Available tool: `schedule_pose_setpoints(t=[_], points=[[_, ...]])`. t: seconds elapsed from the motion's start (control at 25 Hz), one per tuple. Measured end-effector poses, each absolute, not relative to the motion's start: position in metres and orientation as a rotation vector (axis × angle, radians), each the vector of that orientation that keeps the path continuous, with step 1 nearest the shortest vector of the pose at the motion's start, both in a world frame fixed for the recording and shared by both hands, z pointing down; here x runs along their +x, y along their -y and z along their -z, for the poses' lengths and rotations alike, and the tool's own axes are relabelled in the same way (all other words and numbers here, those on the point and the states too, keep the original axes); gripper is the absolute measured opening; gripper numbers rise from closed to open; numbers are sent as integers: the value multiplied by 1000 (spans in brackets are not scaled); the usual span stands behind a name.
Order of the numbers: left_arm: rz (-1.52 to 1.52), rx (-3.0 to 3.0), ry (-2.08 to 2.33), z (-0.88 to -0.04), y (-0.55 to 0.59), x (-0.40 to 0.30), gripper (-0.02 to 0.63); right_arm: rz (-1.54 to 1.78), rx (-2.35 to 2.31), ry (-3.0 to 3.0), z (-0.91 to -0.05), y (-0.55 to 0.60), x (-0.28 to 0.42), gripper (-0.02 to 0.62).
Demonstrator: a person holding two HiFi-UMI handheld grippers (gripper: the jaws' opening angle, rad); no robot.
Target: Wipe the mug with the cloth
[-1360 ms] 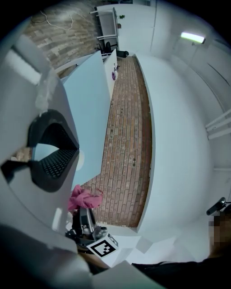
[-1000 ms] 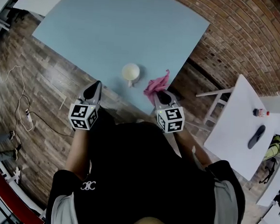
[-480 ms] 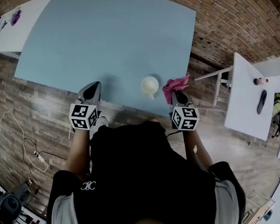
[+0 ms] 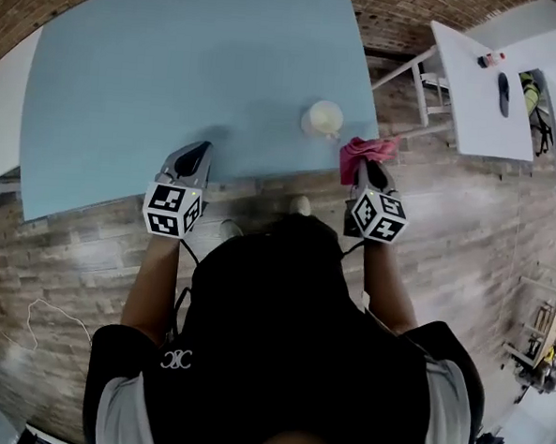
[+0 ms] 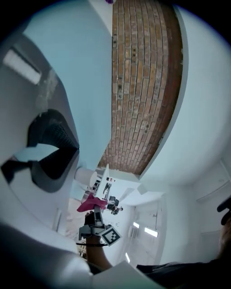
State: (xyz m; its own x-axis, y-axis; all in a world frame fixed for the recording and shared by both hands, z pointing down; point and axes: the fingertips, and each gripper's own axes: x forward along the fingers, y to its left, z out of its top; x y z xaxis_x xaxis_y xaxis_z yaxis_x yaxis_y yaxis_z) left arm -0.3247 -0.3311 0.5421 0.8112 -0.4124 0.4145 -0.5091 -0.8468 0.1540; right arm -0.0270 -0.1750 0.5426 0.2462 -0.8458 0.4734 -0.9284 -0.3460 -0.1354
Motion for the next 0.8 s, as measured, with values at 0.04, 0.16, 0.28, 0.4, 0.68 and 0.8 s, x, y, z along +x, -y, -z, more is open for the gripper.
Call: schedule_pose_setpoints(t=[0.04,0.16,0.28,0.4,0.68,0.8], points=[[-545,2754,675,-542,329,-323,0,-728,2365,1675,-543,169,-35,37],[-545,2781,626,-539,322,-315,0,-753,2362,1675,-548,157,-55,37],[-531,2793,631,-530,316,-305,0,-766,2252,1725,-560,154,-74,35],[-507,2800,603,-521,304,-295,0,-791,2211,1753,-567,150,-85,35],[-504,2775,630,-514,298,-286,0,-781,2134,1826,-568,157,-99,35],[-505,2764,667,-516,291,-286,0,-781,2134,1866,-568,149,-99,35]])
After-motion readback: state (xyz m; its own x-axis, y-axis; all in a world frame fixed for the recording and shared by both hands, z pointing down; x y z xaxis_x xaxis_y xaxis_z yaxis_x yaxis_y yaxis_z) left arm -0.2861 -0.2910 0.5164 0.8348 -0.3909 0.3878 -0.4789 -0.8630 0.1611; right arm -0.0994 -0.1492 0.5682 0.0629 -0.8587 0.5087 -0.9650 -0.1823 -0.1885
